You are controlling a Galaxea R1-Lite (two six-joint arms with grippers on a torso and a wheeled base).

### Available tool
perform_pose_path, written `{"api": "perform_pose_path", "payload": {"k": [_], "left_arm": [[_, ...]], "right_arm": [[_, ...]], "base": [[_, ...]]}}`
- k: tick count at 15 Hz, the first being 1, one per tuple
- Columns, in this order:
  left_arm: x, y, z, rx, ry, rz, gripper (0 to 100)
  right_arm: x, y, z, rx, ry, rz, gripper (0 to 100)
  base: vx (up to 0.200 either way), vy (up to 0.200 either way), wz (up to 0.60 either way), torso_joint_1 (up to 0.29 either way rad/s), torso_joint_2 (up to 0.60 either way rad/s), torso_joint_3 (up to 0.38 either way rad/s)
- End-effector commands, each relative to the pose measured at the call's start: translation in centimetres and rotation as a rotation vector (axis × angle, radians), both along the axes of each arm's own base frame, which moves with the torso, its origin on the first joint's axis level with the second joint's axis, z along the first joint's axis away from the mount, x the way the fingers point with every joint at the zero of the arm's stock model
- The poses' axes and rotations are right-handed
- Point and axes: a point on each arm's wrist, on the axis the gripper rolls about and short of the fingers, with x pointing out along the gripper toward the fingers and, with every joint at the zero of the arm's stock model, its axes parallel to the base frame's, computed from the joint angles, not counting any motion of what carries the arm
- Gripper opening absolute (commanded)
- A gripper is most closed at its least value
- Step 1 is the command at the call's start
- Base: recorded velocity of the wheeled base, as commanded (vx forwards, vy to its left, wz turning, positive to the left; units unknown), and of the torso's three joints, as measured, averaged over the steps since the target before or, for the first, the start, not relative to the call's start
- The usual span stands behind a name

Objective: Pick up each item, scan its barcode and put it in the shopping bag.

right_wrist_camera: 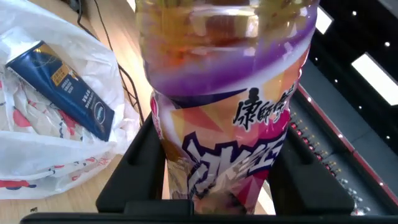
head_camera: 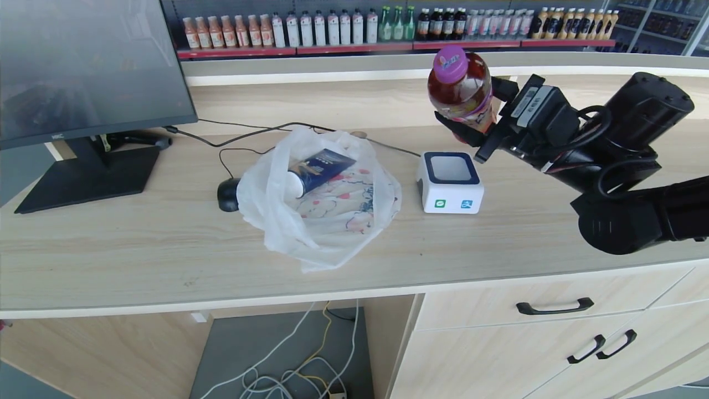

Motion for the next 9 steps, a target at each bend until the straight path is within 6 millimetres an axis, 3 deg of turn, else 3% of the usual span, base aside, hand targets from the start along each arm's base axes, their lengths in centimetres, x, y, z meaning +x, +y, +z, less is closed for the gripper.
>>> {"api": "perform_pose_path", "payload": {"k": [1,9], "left_arm": [[0.0,0.0,0.0,0.000,0.000,0.000,100],[0.0,0.0,0.0,0.000,0.000,0.001,100]], "right_arm": [[0.4,-0.1,-1.0,-0.047,-0.009,0.020,0],[1.2,-0.9,-2.0,-0.120,-0.058,0.058,0]], "base": [[0.000,0.000,0.00,0.000,0.00,0.000],[0.000,0.000,0.00,0.000,0.00,0.000]]}}
